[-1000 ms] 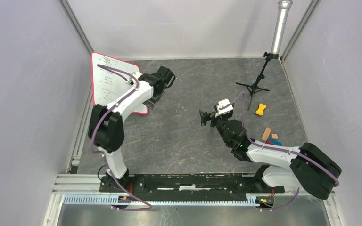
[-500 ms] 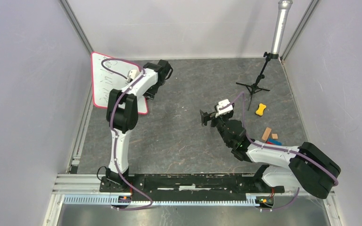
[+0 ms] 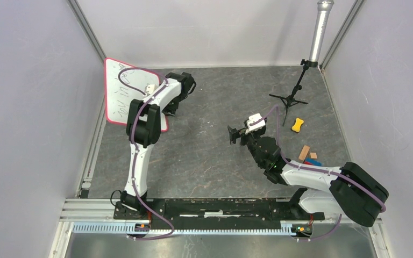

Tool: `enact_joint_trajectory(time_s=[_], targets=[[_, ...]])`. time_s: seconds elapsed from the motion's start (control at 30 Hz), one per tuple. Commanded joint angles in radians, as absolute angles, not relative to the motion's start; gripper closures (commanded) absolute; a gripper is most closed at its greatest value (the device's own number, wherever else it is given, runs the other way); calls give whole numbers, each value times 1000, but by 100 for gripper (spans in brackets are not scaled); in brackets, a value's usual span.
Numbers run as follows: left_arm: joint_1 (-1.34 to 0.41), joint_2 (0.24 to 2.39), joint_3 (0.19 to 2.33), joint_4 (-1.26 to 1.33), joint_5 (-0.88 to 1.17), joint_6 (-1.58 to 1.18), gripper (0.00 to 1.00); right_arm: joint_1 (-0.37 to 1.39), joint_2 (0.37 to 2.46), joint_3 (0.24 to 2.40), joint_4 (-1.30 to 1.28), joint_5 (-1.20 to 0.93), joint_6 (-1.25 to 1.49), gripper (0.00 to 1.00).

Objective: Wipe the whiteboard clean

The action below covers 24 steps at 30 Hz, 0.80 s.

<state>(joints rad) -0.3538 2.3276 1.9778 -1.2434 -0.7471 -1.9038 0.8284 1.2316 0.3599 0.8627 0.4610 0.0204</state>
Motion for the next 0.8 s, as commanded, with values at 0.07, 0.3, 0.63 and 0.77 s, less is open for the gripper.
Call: enact_joint_trajectory(time_s=[0.07,0.3,0.63,0.77], targets=[[-337,2345,2006,-1298,-801,-1972,36,824,1235,381,888,447,8,2],[-335,2346,1988,-1304,-813,-1958,45,823,1230,378,889,449,8,2],[-337,2338,1955,-1302,-859,-1883,59,822,1227,376,890,450,8,2],[-343,2331,1934,-1299,-860,-1869,66,823,1226,376,888,450,9,2]])
